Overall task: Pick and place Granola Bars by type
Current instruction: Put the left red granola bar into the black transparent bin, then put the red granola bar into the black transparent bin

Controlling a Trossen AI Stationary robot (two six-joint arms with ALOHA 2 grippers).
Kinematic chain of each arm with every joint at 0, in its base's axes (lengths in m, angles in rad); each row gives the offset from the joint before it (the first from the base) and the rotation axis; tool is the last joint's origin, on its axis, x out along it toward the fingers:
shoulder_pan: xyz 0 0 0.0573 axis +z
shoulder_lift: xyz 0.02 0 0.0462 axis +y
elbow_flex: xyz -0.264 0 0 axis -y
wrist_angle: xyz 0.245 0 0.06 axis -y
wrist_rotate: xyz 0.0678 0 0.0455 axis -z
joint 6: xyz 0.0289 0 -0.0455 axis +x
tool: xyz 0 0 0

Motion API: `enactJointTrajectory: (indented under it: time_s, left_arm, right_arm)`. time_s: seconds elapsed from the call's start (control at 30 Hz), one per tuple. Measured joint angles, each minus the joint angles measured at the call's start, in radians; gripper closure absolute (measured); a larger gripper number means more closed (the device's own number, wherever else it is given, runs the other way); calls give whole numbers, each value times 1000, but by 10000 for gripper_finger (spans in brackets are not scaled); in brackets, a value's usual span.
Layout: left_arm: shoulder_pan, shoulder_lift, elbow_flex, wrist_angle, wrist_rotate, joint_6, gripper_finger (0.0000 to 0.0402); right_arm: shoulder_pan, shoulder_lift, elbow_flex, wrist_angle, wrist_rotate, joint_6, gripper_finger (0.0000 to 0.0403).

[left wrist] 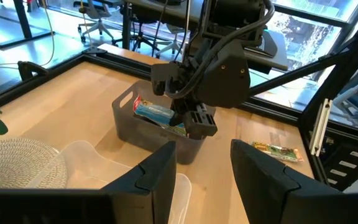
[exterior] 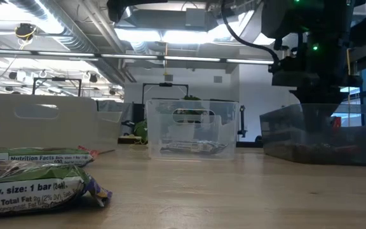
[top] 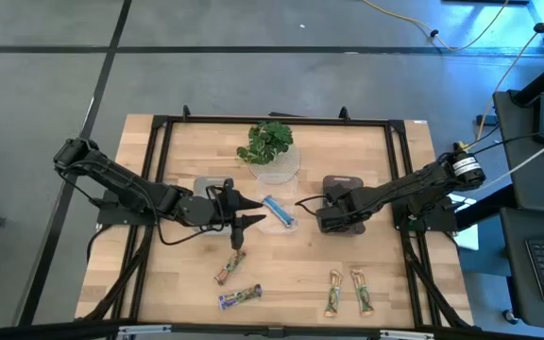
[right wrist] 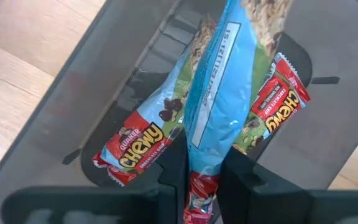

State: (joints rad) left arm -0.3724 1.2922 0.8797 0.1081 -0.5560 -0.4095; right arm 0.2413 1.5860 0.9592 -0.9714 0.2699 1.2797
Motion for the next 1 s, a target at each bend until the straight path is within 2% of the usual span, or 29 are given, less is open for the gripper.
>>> enactJointTrajectory:
  time_s: [0.17,0.4,0.57,0.67,0.83,1.0]
  left_arm:
    - [0,0,0,0,20,0,253]
    - [0,0,0,0,62,2,253]
    - [0,0,0,0,63,3,252]
    - [0,0,0,-1,64,4,252]
    - [0,0,0,-1,64,3,254]
    - [0,0,0,-1,64,3,250]
  right_arm:
    - [0,0,0,-6,0,-4,319]
    - [0,-11,0,-42,0,-5,256]
    - [0,-72,8,-108,0,-5,224]
    - [2,-132,35,-146,0,-9,218]
    - [3,-239,59,-151,-29,-110,218]
    - [37,-325,60,-115,-59,-107,218]
